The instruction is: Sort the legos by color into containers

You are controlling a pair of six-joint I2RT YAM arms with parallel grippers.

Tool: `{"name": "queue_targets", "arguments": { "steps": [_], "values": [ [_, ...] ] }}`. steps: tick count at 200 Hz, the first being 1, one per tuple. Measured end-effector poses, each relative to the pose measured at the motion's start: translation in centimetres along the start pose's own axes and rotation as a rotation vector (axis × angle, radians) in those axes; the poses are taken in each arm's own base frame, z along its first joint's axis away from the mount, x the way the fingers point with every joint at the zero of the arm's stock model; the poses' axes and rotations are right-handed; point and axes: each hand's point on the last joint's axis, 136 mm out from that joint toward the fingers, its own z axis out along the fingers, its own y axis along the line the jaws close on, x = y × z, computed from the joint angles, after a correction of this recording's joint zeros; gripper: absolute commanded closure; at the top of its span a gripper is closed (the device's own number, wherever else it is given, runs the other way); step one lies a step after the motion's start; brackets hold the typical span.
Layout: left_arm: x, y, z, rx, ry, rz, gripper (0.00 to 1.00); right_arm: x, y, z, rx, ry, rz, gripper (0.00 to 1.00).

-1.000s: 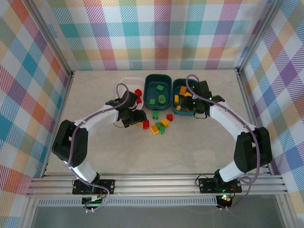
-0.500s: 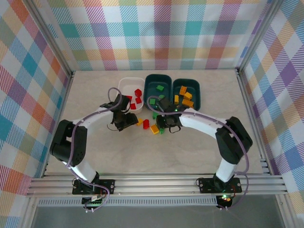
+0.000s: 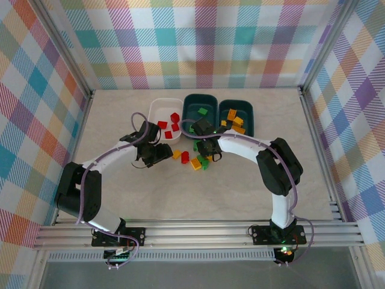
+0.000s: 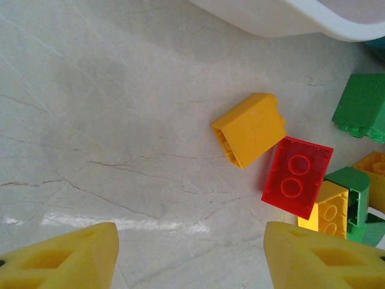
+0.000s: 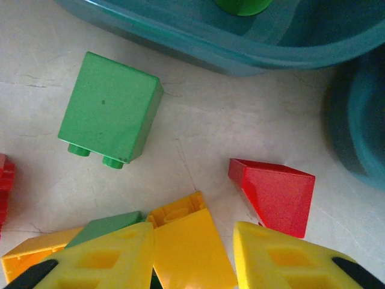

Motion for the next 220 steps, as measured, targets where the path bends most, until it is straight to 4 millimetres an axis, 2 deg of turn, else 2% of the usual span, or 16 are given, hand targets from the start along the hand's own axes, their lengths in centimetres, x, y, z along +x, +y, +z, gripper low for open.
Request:
{"name": "queue_targets", "arguments": {
  "steps": [63, 129, 159, 220],
  "values": [
    [0.0, 0.0, 0.0, 0.001, 0.000, 0.000, 0.34, 0.2, 0.8, 0.7, -0.039, 0.015, -0.025, 0.55],
    [0.0, -0.1, 0.0, 0.008, 0.003, 0.000, 0.34, 1.6, 1.2, 1.2, -0.068, 0.053, -0.029, 0.52],
    [0.1, 0.0, 0.1, 0.006, 0.004, 0.000, 0.35, 1.7, 1.1, 1.4, -0.072, 0.048, -0.019, 0.61],
    [0.4, 0.0, 0.2, 0.008, 0.013, -0.001, 0.35, 2.2, 0.8, 1.5, -0.062, 0.059, -0.020, 0.65]
  ]
}}
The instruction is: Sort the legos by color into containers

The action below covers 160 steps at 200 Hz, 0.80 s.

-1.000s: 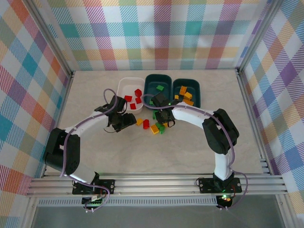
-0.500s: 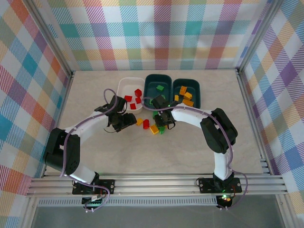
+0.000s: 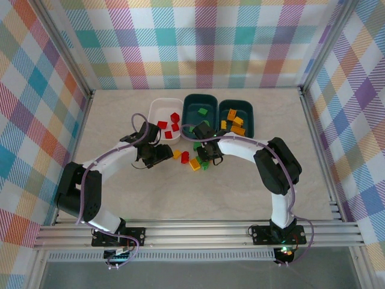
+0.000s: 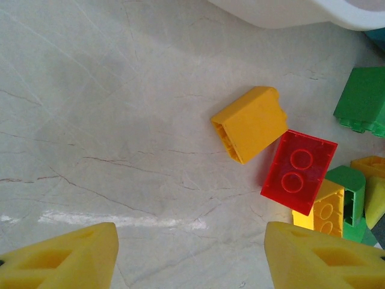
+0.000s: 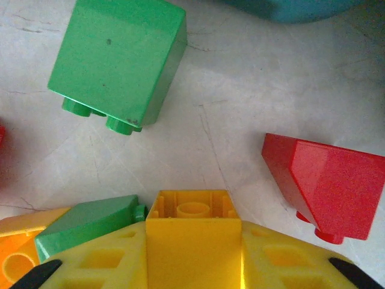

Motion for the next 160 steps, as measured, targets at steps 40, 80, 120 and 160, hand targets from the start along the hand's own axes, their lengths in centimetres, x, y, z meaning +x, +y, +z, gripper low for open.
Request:
{"name": "queue_targets", "arguments": {
  "steps": [40, 80, 120, 160],
  "values": [
    [0.0, 0.0, 0.0, 0.000, 0.000, 0.000, 0.34, -0.7, -0.1, -1.6, -0.005, -0.035, 0.005, 0.65],
    [0.8, -0.8, 0.1, 0.007, 0.013, 0.022, 0.34, -3.9, -1.6, -5.6, -0.017, -0.146, 0.057, 0.65],
    [2.8, -3.3, 0.0, 0.049, 0.049, 0.048, 0.34, -8.1, -10.3, -6.1, 0.045, -0.206, 0.253, 0.64],
    [2.7, -7.0, -0.6, 0.147, 0.040, -0.011, 0.29, -9.4, -17.8, -3.1, 0.108, -0.176, 0.402, 0.48]
  ]
}}
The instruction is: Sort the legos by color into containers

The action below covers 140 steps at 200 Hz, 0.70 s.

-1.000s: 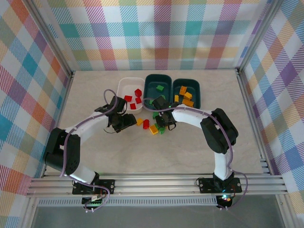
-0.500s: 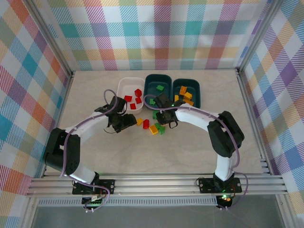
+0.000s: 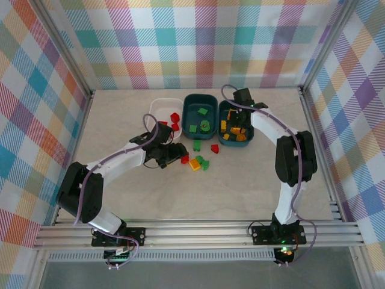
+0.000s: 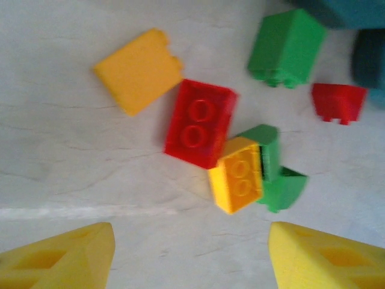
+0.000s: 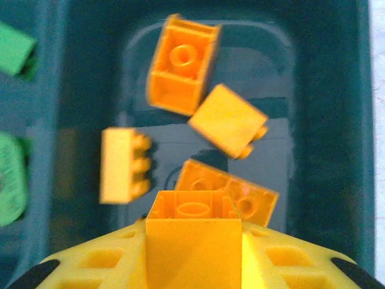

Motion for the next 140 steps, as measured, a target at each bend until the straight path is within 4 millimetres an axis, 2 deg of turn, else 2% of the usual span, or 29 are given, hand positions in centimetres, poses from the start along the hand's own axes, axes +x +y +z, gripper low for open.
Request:
{"name": "queue_targets", "arguments": {
  "steps": [17, 41, 55, 81, 93, 113, 130, 140],
  "values": [
    [-0.3, -2.2, 0.3, 0.041, -0.004, -0.013, 0.28, 0.3, -0.5, 1.2, 0.000, 0.027, 0.013, 0.38],
    [-0.1, -3.6, 1.3, 0.051, 0.005, -0.040, 0.28, 0.4, 0.0, 0.8, -0.021, 0.028, 0.015, 0.37],
    [0.2, -3.7, 1.9, 0.041, 0.012, -0.063, 0.28, 0.4, 0.4, -0.4, -0.045, 0.006, 0.021, 0.39],
    [0.7, -3.2, 2.9, 0.006, 0.012, -0.104, 0.27, 1.3, 1.5, -4.5, -0.093, -0.047, 0.014, 0.42],
    [0.4, -3.0, 2.9, -0.008, -0.004, -0.108, 0.27, 2.1, 3.4, -6.7, -0.132, -0.077, -0.020, 0.43],
    [-0.6, -2.4, 2.7, -0.028, -0.035, -0.113, 0.28, 4.4, 8.1, -9.4, -0.212, -0.098, -0.117, 0.44],
    [-1.7, -1.4, 2.3, -0.054, -0.061, -0.114, 0.28, 8.0, 11.8, -10.1, -0.267, -0.059, -0.185, 0.41],
    [-2.4, -0.6, 2.0, -0.069, -0.076, -0.121, 0.28, 10.4, 13.1, -9.8, -0.281, -0.017, -0.213, 0.38]
  ]
}}
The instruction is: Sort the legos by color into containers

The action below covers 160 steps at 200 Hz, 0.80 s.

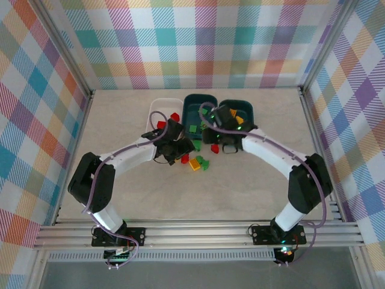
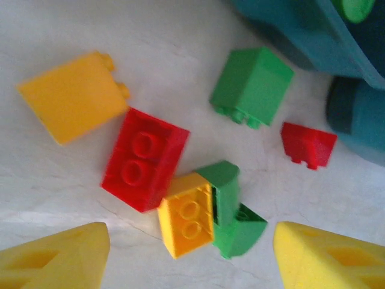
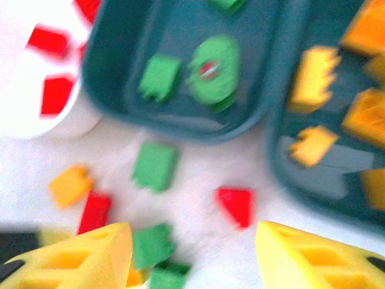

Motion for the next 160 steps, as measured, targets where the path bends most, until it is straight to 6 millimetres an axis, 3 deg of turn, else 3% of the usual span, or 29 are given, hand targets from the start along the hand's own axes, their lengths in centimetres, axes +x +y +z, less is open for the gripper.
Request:
{"name": "queue_targets", "arguments": {
  "steps": [26, 55, 80, 119, 160],
  "values": [
    [-2.2, 2.7, -1.4, -0.027, -0.052, -0.036, 0.28, 4.7, 1.6, 2.0, 0.007, 0.116, 0.002, 0.38],
    [-3.8, 5.6, -3.5, -0.039, -0.103, -0.076, 0.28, 7.4, 1.7, 4.1, 0.045, 0.198, 0.024, 0.43],
    [-4.0, 7.4, -4.2, -0.049, -0.120, -0.096, 0.28, 8.2, 1.2, 4.9, 0.072, 0.224, 0.032, 0.47],
    [-2.1, 9.5, -3.1, -0.083, -0.068, -0.102, 0.28, 9.3, 0.6, 6.2, 0.104, 0.260, 0.030, 0.57],
    [-1.8, 9.5, -3.1, -0.072, -0.056, -0.101, 0.28, 10.2, -0.2, 6.8, 0.143, 0.288, 0.023, 0.63]
  ]
}}
